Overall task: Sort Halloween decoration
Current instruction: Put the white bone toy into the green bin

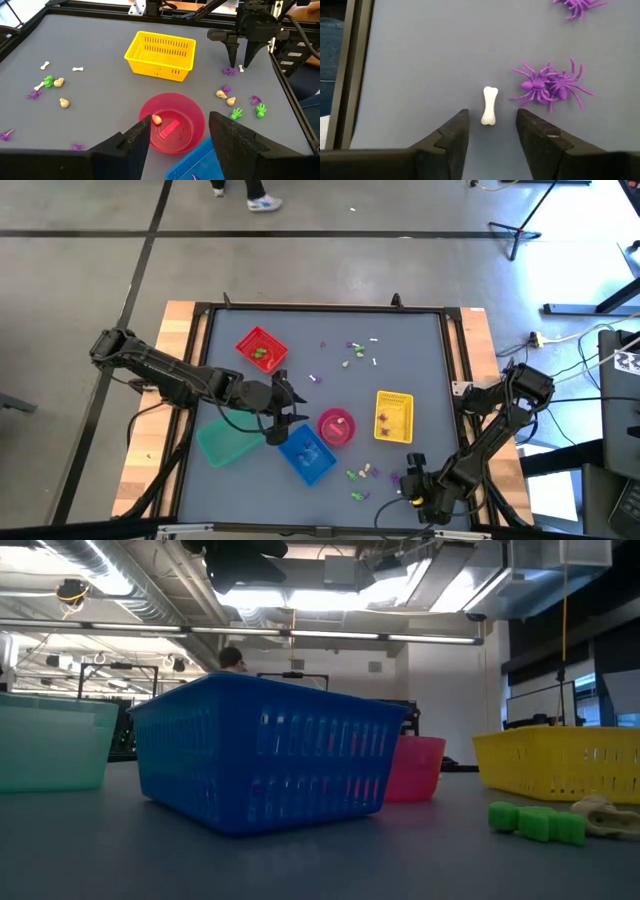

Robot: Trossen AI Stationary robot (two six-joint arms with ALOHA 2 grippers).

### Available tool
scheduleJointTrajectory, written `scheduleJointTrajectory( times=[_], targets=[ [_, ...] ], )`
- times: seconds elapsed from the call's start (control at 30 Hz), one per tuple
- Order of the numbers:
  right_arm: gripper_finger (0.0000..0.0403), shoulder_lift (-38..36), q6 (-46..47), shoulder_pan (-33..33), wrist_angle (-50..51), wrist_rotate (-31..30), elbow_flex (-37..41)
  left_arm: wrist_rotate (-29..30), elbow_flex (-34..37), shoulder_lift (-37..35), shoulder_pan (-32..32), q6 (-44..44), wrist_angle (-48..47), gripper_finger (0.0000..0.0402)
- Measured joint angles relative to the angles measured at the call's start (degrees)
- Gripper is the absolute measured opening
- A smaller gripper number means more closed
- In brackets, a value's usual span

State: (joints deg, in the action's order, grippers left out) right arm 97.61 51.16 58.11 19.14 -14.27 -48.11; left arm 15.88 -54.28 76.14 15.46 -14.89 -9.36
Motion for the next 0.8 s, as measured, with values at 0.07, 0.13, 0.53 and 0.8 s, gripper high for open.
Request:
scheduleJointTrajectory(
  times=[0.07,0.13,0.53,0.8],
  targets=[
    [0.0141,0.01,0.01,0.0,0.04,-0.15,0.04,-0.02,0.0,0.0,0.0,0.01,0.02,0.0184],
    [0.0127,0.04,0.01,-0.04,0.01,-0.17,0.04,-0.04,0.0,0.0,0.0,0.01,0.02,0.0184],
    [0.0103,0.15,0.01,-0.02,-1.47,0.01,0.12,-0.04,0.0,0.0,0.0,0.02,0.02,0.0184],
    [0.0103,0.15,0.01,-0.02,-1.62,0.27,0.12,-0.04,0.0,0.0,0.0,0.02,0.02,0.0184]
  ],
)
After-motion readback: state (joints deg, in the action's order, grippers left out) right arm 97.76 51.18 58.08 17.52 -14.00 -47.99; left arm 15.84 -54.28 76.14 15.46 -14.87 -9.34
